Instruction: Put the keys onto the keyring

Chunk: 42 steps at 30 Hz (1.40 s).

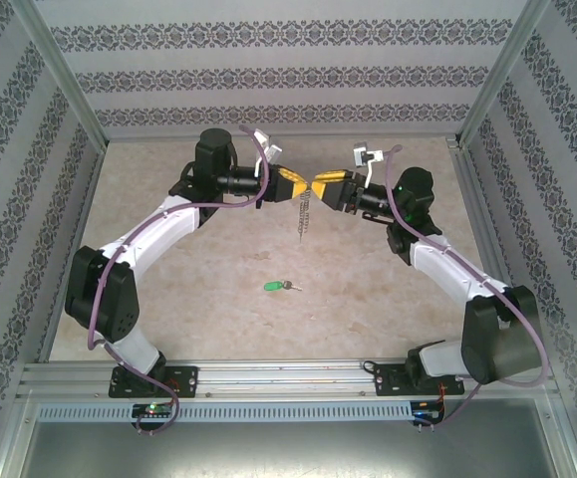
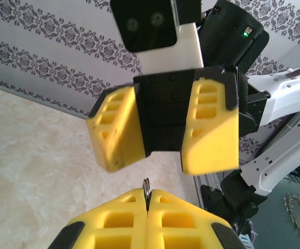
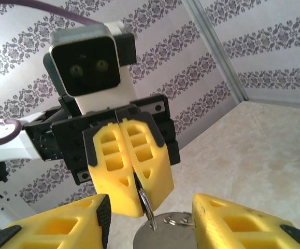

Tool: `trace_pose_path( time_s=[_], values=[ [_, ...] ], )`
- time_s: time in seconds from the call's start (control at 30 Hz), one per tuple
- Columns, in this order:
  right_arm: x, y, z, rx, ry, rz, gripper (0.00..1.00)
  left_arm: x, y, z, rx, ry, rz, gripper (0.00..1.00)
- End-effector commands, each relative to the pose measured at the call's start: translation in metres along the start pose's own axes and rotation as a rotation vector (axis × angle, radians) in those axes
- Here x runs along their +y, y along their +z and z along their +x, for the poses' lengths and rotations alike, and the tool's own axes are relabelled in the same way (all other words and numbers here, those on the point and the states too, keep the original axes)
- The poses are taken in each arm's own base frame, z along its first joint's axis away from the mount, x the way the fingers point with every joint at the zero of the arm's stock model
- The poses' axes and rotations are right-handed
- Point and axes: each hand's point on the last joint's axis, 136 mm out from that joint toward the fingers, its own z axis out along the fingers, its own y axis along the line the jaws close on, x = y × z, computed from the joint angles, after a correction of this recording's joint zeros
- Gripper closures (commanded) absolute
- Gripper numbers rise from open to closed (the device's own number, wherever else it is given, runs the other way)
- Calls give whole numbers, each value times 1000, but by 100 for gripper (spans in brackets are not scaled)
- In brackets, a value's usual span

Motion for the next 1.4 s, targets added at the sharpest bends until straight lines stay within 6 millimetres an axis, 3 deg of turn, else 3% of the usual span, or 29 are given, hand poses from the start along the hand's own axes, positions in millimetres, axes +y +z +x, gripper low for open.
trace_pose_path(
  time_s=[0.0, 0.37, 0.67, 0.77, 0.83, 0.87, 0.93, 1.03, 1.17, 1.37],
  values=[
    [14, 6, -3, 23, -40, -62, 54, -20, 0, -15, -4, 66, 56, 100],
    [14, 11, -2, 33, -40, -71, 62, -19, 1, -13, 3, 54, 66, 100],
    [18, 13, 1, 56, -38, -94, 85, -18, 1, -14, 0, 52, 63, 100],
    [18, 12, 3, 58, -39, -94, 98, -19, 2, -15, -2, 51, 66, 100],
    [18, 11, 3, 55, -43, -89, 100, -18, 2, -16, -9, 48, 65, 100],
    [17, 10, 2, 49, -47, -81, 100, -17, 2, -17, -14, 47, 58, 98],
    [11, 5, -3, 15, -55, -41, 100, -9, -1, -20, -33, 40, -5, 78],
    [7, -4, -13, -39, -75, 4, 100, 2, -9, -24, -73, 50, -133, 72],
    [14, -12, -24, -98, -120, 38, 100, 0, -21, -30, -159, 67, -219, 66],
    [26, -18, -37, -175, -171, 69, 100, -10, -24, -36, -236, 25, -176, 65]
  ],
)
